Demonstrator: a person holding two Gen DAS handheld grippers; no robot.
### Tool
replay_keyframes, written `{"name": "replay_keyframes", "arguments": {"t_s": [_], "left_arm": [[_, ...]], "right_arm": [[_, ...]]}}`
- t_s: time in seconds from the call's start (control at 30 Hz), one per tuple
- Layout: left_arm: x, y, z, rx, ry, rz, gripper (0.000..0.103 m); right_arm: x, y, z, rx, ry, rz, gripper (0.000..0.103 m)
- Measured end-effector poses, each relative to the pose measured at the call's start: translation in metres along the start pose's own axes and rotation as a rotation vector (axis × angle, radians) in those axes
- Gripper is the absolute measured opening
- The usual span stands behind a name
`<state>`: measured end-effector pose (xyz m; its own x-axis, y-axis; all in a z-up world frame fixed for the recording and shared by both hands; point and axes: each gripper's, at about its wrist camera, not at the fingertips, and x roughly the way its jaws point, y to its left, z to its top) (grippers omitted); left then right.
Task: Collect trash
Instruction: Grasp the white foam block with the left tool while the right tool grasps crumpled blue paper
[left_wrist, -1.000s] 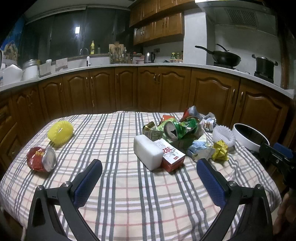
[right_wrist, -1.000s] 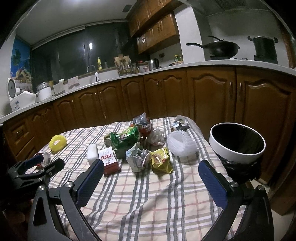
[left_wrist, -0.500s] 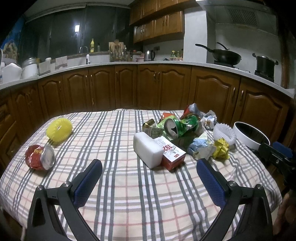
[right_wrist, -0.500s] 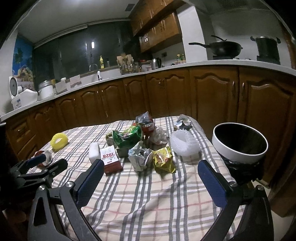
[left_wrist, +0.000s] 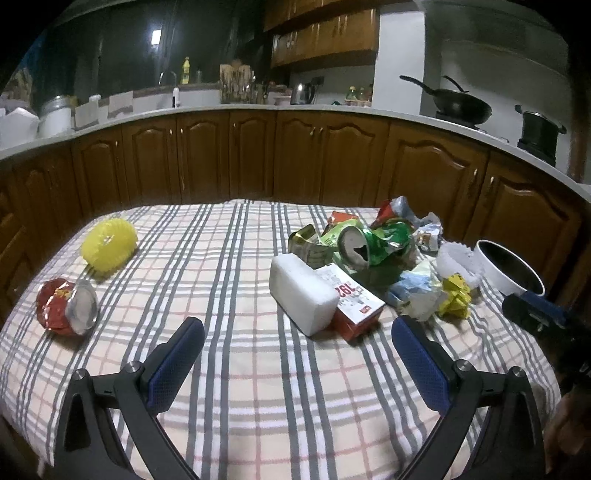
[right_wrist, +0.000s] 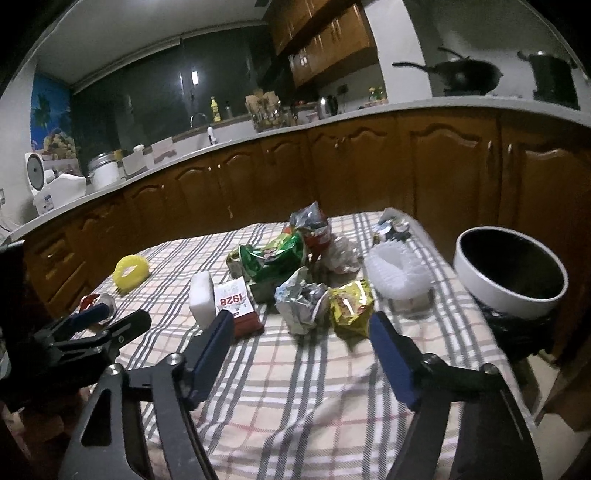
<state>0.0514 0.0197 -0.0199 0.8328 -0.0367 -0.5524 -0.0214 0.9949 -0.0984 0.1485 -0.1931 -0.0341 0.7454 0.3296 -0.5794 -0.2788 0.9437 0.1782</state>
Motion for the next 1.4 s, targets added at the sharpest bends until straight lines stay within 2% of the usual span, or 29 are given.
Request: {"name": "replay_keyframes", "arguments": {"t_s": [0.3,0.57,0.63,0.7,0.77,0.83,0.87,0.9,0.93,1.07,1.4], "left_arm": [[0.044,0.005,0.021,-0.029,0.093,-0.017,0.098],[0.088,0.006,0.031,-0.049,0.161,-0.01,0.094],[0.097,0.007,0.032,-0.051,0.174,-0.011,0.09],[0.108,0.007,0.032,-0.05,0.198,-0.015,0.077],[0.116,0.009,0.031,-0.053,0.217,-0.027,0.071],[0.12,0.011,0.03,-0.06,0.225,-0.064,0.06],[0.119,0.009,0.03,-0.05,0.223,-0.091,0.049],[0.118,0.009,0.03,-0.045,0.221,-0.098,0.037],[0.114,0.004,0.03,-0.023,0.211,-0.111,0.031],[0.101,-0.001,0.028,0.021,0.182,-0.094,0.026],[0.05,-0.004,0.033,0.021,0.101,-0.159,0.021]], "right_arm": [[0.042,-0.001,0.005,0.017,0.098,0.073,0.052],[0.078,0.004,0.01,0.0,0.166,0.102,0.047],[0.088,0.001,0.011,0.004,0.186,0.103,0.047],[0.098,-0.001,0.012,0.007,0.203,0.102,0.047],[0.106,-0.002,0.012,0.007,0.219,0.103,0.046],[0.112,-0.002,0.011,0.005,0.234,0.101,0.035],[0.114,-0.003,0.009,0.009,0.243,0.108,0.025],[0.115,-0.004,0.009,0.014,0.246,0.115,0.024],[0.114,-0.004,0.008,0.015,0.243,0.121,0.022],[0.101,-0.002,0.01,0.01,0.213,0.147,0.018],[0.057,-0.007,0.027,0.032,0.113,0.194,0.018]]}}
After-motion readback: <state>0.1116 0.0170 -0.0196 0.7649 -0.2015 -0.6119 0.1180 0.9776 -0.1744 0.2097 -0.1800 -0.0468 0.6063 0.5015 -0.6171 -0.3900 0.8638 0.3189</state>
